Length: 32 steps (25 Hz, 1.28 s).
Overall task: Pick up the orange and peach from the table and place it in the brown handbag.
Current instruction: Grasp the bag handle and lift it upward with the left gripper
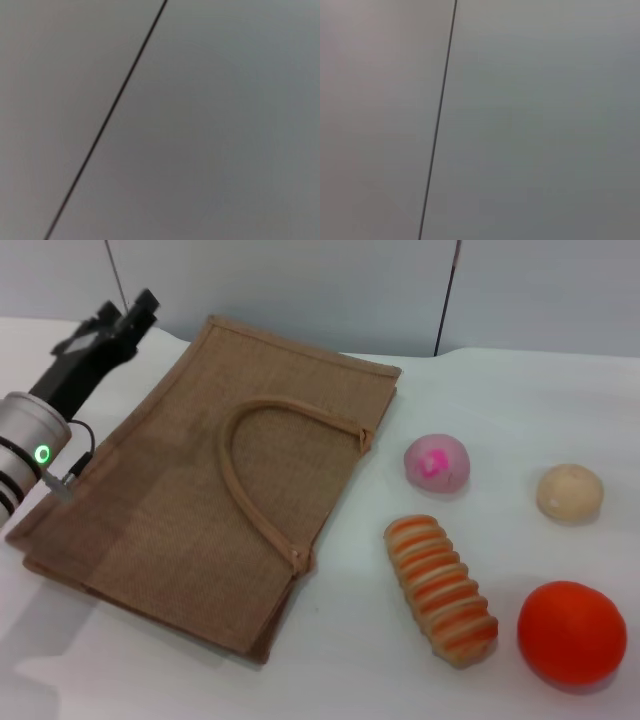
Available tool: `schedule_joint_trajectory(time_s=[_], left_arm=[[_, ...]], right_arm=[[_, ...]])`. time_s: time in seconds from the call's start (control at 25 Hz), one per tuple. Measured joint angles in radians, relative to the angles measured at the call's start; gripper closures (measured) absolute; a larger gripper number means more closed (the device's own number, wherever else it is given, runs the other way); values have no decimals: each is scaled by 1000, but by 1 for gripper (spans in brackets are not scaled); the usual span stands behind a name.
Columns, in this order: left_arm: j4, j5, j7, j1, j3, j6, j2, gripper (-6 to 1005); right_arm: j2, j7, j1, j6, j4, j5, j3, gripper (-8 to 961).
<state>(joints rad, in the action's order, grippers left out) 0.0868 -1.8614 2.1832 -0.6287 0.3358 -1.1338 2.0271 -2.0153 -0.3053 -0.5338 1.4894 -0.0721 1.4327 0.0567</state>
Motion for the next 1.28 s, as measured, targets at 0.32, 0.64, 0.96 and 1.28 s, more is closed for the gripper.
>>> schedule_joint_trajectory(time_s=[0.32, 0.64, 0.96, 1.28], left_arm=[[228, 421, -481, -42, 21, 137, -3, 331], [415, 870, -884, -101, 22, 126, -4, 331], [470, 1183, -1042, -180, 31, 96, -3, 331], [490, 1331, -1103, -223, 31, 64, 1, 330]], right_arm=[[0, 0, 0, -7, 0, 0, 0, 195], [0, 0, -4, -10, 0, 0, 0, 196], [0, 0, -5, -10, 0, 0, 0, 196], [0, 0, -5, -10, 0, 0, 0, 196]])
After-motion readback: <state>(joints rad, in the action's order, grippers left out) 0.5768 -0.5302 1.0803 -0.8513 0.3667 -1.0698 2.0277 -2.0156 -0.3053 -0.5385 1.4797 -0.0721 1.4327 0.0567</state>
